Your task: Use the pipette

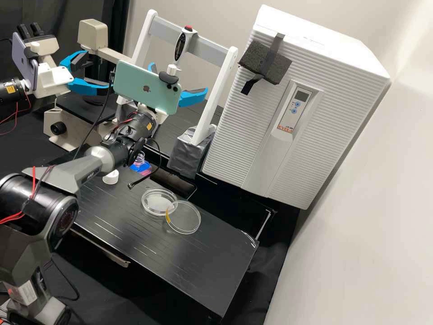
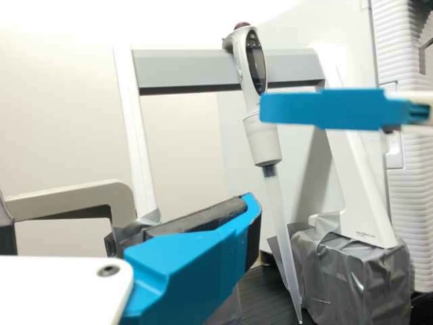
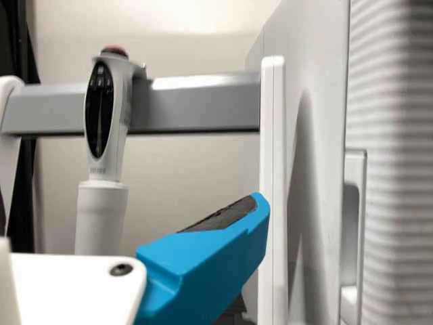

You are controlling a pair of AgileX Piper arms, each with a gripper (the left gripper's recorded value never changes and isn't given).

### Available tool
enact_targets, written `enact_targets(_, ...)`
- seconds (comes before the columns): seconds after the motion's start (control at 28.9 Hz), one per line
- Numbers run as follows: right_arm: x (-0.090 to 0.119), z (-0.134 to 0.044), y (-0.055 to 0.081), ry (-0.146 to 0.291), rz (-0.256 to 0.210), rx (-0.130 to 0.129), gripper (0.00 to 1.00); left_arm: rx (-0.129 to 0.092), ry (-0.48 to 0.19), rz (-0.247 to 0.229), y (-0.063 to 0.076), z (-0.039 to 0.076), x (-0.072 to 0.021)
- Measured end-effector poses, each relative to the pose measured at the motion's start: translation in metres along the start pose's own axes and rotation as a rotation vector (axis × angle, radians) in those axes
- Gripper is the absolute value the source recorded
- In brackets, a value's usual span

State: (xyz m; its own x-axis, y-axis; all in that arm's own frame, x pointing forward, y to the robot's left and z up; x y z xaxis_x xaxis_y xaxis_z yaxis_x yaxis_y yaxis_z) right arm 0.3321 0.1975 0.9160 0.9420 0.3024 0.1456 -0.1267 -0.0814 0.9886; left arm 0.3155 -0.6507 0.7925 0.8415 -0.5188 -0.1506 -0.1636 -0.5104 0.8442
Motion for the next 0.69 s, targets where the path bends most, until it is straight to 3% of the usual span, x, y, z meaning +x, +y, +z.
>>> enact_targets(0.21, 0.011, -0.01, 0.0, 0.004, -0.004, 0.003, 1.0, -0.019, 0.013, 0.004, 0.001, -0.005, -0.0004)
enact_targets(0.38, 0.028, -0.014, -0.01, -0.015, -0.029, -0.024, 1.0, -0.039, 0.028, 0.003, 0.001, -0.01, -0.0012)
enact_targets(0.42, 0.03, -0.014, -0.011, -0.019, -0.032, -0.028, 0.0, -0.04, 0.032, 0.003, 0.001, -0.012, -0.0013)
enact_targets(0.48, 0.035, -0.011, -0.014, -0.037, -0.044, -0.038, 0.0, -0.042, 0.035, 0.004, 0.002, -0.013, -0.0018)
enact_targets(0.59, 0.042, -0.007, -0.018, -0.064, -0.054, -0.027, 0.0, -0.042, 0.039, -0.001, 0.001, -0.015, -0.0044)
enact_targets(0.69, 0.045, -0.006, -0.018, -0.075, -0.055, -0.033, 0.0, -0.035, 0.033, -0.001, 0.002, -0.015, -0.005)
